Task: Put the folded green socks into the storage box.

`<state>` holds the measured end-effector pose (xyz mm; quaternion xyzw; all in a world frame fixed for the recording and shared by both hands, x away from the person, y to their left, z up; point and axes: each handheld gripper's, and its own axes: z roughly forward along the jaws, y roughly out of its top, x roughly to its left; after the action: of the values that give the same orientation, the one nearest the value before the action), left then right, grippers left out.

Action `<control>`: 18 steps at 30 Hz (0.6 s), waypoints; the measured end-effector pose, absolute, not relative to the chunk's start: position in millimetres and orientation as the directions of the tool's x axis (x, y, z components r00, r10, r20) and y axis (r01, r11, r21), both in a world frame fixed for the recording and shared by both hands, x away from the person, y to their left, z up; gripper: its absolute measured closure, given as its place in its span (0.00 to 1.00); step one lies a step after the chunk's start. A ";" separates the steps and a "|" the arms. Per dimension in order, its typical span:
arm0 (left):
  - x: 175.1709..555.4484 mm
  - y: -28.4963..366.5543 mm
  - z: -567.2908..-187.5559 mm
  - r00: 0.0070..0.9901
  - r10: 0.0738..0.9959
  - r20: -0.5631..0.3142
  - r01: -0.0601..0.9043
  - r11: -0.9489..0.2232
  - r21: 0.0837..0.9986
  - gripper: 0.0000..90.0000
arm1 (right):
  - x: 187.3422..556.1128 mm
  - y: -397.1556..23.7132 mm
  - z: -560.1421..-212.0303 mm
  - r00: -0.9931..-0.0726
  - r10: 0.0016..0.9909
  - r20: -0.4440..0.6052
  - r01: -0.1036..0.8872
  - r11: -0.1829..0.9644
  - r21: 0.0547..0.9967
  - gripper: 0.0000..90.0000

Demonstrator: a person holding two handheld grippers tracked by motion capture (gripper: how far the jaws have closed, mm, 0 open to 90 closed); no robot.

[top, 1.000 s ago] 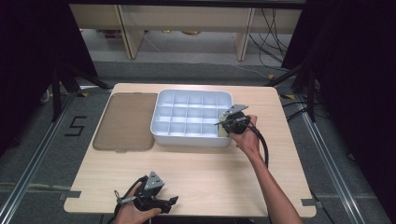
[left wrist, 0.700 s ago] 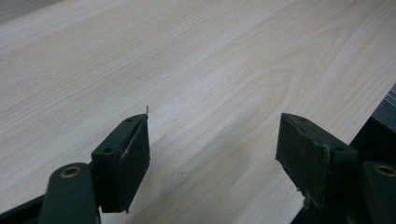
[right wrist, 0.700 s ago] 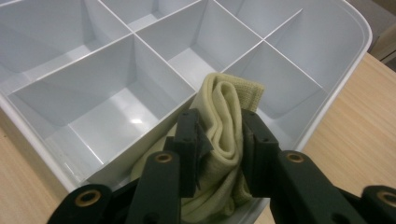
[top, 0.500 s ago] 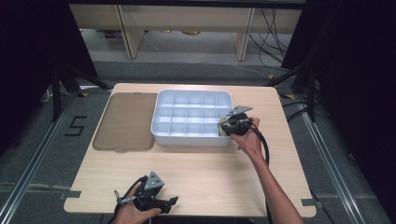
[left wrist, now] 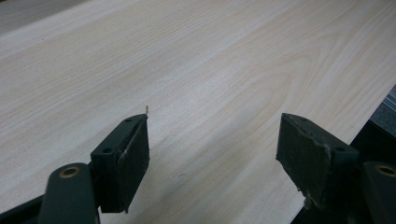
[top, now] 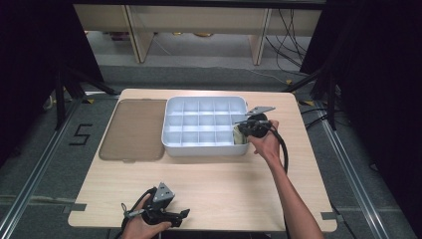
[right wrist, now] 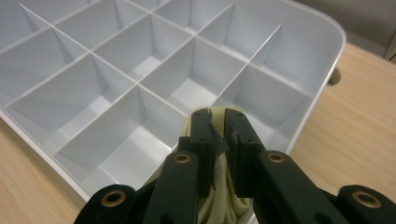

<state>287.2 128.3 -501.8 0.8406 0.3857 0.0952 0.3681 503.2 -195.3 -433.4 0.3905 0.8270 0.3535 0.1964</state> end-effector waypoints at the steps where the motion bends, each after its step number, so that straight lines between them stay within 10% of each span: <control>1: 287.2 128.3 -501.8 0.684 0.719 -0.124 0.578 -0.431 0.692 0.28 | 503.2 -195.3 -433.4 -0.618 0.785 -0.049 0.507 0.445 0.738 0.92; 18: 287.0 127.8 -503.0 0.679 0.722 -0.130 0.585 -0.426 0.690 0.28 | 507.6 -177.2 -452.9 -0.642 0.765 -0.057 0.598 0.546 0.587 0.95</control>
<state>287.0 127.8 -503.0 0.8393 0.3896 0.0932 0.3676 507.6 -177.2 -452.9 0.3937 0.8654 0.2684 0.1552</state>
